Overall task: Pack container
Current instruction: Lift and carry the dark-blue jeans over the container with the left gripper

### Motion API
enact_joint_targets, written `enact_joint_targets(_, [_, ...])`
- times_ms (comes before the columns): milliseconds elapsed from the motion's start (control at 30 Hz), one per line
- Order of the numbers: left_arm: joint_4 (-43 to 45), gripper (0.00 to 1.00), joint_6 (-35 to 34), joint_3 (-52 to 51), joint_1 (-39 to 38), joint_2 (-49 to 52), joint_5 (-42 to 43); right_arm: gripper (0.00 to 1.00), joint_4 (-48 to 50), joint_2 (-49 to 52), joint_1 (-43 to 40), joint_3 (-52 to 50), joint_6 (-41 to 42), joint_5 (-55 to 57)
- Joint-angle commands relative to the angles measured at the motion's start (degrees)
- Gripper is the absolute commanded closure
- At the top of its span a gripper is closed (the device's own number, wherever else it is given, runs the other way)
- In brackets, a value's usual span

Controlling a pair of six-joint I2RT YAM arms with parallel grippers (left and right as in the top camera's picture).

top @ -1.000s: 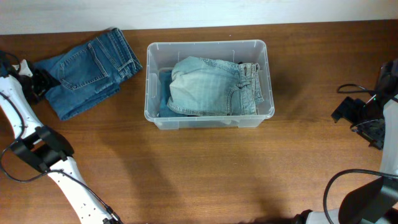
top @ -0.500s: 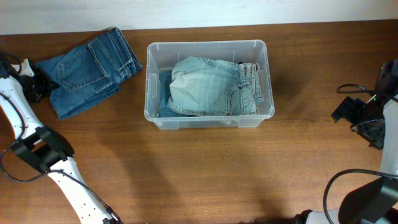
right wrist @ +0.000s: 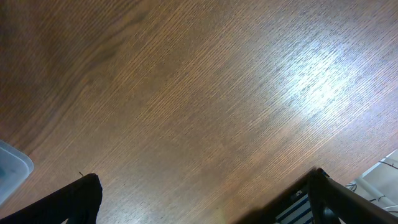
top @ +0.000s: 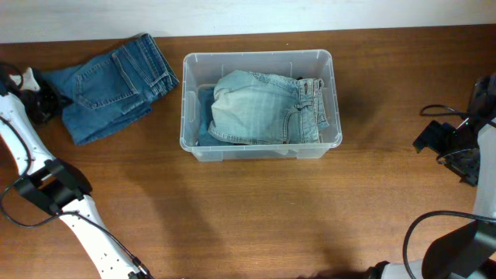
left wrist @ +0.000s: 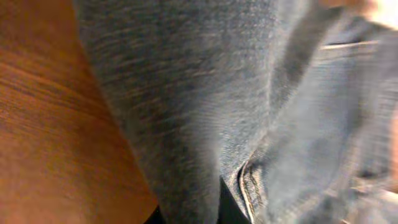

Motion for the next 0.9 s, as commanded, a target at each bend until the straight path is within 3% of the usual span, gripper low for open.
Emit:
enact_joint_targets(0, [-0.1,1.0,0.5,1.2,-0.9,-13.1,6.4,0.02,0.0,0.0,0.0,0.0,0.5,0.1])
enact_joint_targets(233, [0.4,1.0,0.0,1.2,-1.9,-21.8,24.5,0.02,0.0,0.0,0.0,0.0,0.5,0.1])
enact_joint_targets(567, [-3.3,1.0,-1.5,1.2,-7.8,-32.6,25.8,0.02,0.0,0.0,0.0,0.0,0.5,0.1])
enact_joint_targets(867, [-2.5,1.0,-1.7,1.2,-22.2,-41.8,24.7,0.02,0.0,0.0,0.0,0.0,0.5,0.1])
